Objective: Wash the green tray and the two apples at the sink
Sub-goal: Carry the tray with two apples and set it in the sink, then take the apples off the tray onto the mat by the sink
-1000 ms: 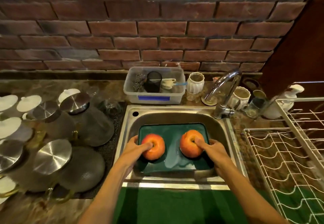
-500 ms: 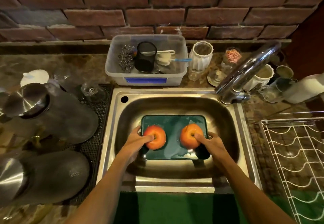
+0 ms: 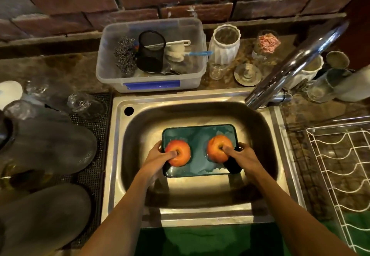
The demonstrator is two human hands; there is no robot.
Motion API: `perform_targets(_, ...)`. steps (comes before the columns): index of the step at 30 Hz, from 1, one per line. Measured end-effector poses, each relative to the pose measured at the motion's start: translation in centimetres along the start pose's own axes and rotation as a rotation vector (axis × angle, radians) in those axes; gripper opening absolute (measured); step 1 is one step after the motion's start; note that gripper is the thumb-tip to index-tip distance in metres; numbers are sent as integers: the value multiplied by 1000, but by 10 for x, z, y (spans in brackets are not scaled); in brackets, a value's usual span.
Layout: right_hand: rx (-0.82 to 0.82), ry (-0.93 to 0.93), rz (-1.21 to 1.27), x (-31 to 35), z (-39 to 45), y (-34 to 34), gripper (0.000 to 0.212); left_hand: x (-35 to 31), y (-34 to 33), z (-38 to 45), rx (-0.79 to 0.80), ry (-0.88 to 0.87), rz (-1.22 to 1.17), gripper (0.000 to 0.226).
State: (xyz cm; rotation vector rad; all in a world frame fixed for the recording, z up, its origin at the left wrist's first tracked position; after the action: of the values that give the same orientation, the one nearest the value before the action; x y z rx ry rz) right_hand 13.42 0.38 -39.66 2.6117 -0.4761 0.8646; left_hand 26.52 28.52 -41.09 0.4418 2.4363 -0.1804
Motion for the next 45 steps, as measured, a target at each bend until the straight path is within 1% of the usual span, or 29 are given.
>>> perform_targets(1, 8, -9, -2, -3, 0, -1, 89, 2, 0, 1, 1, 1, 5, 61)
perform_targets(3, 33, -24, 10, -8, -1, -4, 82, 6, 0, 4, 5, 1, 6, 69)
perform_targets(4, 43, -23, 16, -11, -1, -5, 76, 9, 1, 4, 4, 2, 4, 70)
perform_targets(6, 43, -19, 16, -12, -3, -7, 61, 14, 3, 5, -4, 8, 18, 64)
perform_targets(7, 44, -19, 20, -13, -3, -8, 57, 15, 4, 4, -4, 12, 30, 62)
perform_targets(9, 39, -10, 19, -13, -4, -7, 61, 14, 5, 4, -2, 19, 54, 64)
perform_targets(11, 40, 8, -8, -12, -4, -7, 75, 12, 4, 3, -2, 21, 63, 70)
perform_targets(13, 37, 20, -89, -12, -5, -6, 86, 11, 4, 3, -6, 26, 50, 82)
perform_targets(14, 36, 32, -136, -11, -6, -5, 88, 10, 4, 2, -8, 30, 38, 88)
perform_targets(15, 34, 46, -177, -8, -8, -4, 89, 9, 4, 1, -5, 31, 34, 89)
perform_targets(18, 18, 87, -226, 1, -22, 1, 88, 9, 5, -1, -9, 24, 32, 85)
perform_targets(21, -81, 222, -289, 10, -56, 17, 78, 7, 8, -8, -68, -6, 100, 94)
perform_targets(23, -144, 360, -396, 10, -89, 27, 69, 4, 7, -18, -118, -54, 157, 92)
perform_targets(24, -160, 427, -489, 7, -106, 30, 67, 3, 5, -23, -138, -83, 174, 90)
perform_targets(26, -195, 524, -739, -11, -135, 36, 69, 3, -1, -32, -161, -144, 198, 88)
perform_targets(28, -247, 565, -943, -36, -158, 43, 72, 4, -10, -41, -185, -192, 236, 89)
perform_targets(31, -317, 536, -1083, -73, -178, 54, 71, 2, -22, -46, -212, -271, 296, 85)
perform_targets(34, -316, 487, -1202, -98, -179, 59, 70, -2, -31, -47, -224, -308, 355, 85)
perform_targets(35, -311, 479, -1234, -101, -177, 59, 70, -3, -33, -46, -238, -319, 402, 89)
perform_targets(37, -312, 471, -1263, -103, -174, 59, 68, -5, -36, -42, -273, -316, 511, 102)
perform_targets(39, -323, 479, -1276, -106, -172, 58, 69, -5, -41, -39, -285, -308, 597, 109)
perform_targets(42, -338, 497, -1291, -110, -168, 58, 70, -3, -47, -34, -284, -294, 715, 109)
perform_targets(45, -348, 502, -1298, -112, -166, 59, 70, -3, -48, -33, -306, -279, 759, 107)
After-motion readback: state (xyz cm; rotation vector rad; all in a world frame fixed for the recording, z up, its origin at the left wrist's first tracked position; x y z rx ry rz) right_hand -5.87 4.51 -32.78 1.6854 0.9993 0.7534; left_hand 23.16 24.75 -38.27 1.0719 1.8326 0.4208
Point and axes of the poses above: each hand's wrist, its own z-axis towards the middle knuckle, its own y-axis out of the back of the hand, x = y × z, the point moved 6 cm from there along z, towards the middle knuckle, and after that the axes turned 1 degree about -z, right-handed, at the moved point
